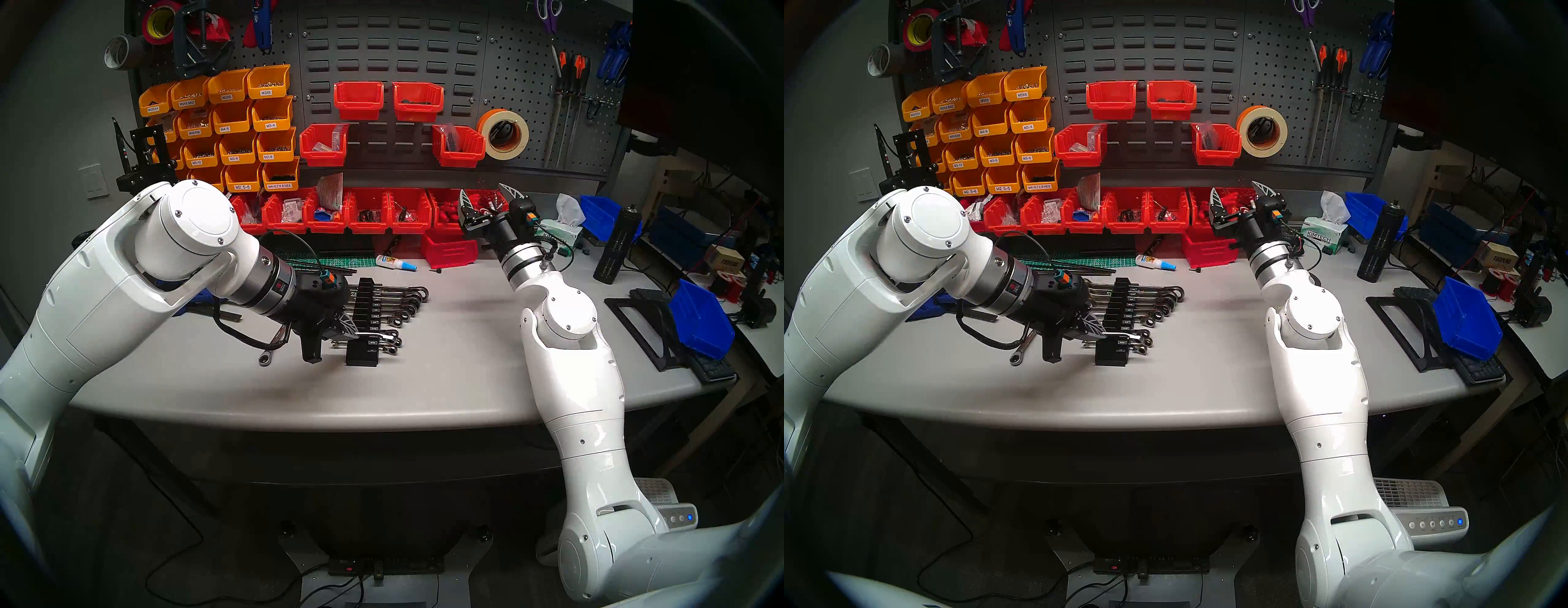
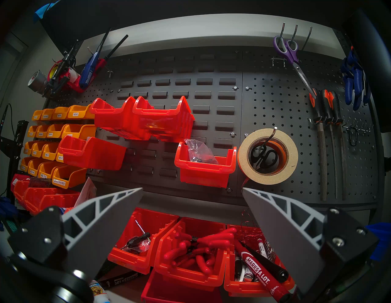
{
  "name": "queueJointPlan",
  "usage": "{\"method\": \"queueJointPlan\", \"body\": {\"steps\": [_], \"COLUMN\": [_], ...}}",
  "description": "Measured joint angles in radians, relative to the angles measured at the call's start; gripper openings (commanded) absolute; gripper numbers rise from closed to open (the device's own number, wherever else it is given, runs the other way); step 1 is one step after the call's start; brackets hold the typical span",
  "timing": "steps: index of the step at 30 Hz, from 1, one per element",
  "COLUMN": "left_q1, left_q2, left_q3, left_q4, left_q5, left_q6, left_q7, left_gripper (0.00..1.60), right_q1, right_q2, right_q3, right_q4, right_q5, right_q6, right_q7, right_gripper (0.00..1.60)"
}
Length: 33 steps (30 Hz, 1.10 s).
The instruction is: Put the wrenches on the table into the correct slot in the case
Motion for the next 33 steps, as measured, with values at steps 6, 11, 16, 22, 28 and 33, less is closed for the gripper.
{"method": "queueJointPlan", "body": {"steps": [6,11,16,22,28,33], "left_q1": [-0.010,-0.021,-0.033,-0.048,-0.061,-0.069], "left_q2": [-0.001,-0.003,-0.006,-0.011,-0.013,-0.016], "left_q3": [0.019,0.036,0.043,0.050,0.066,0.077], "left_q4": [0.002,0.002,0.002,0.014,0.033,0.045], "left_q5": [-0.005,-0.008,-0.016,-0.021,-0.023,-0.023], "left_q6": [0.005,0.004,0.003,0.004,0.005,0.004], "left_q7": [0.005,0.006,0.006,0.007,0.008,0.008], "left_gripper": [0.00,0.00,0.00,0.00,0.00,0.00], "right_q1": [0.000,0.000,0.000,0.000,0.000,0.000], "right_q2": [0.000,0.000,0.000,0.000,0.000,0.000], "right_q3": [0.000,0.000,0.000,0.000,0.000,0.000], "right_q4": [0.000,0.000,0.000,0.000,0.000,0.000], "right_q5": [0.000,0.000,0.000,0.000,0.000,0.000], "right_q6": [0.000,0.000,0.000,0.000,0.000,0.000], "right_q7": [0.000,0.000,0.000,0.000,0.000,0.000], "right_gripper": [1.60,1.60,1.60,1.60,1.60,1.60]}}
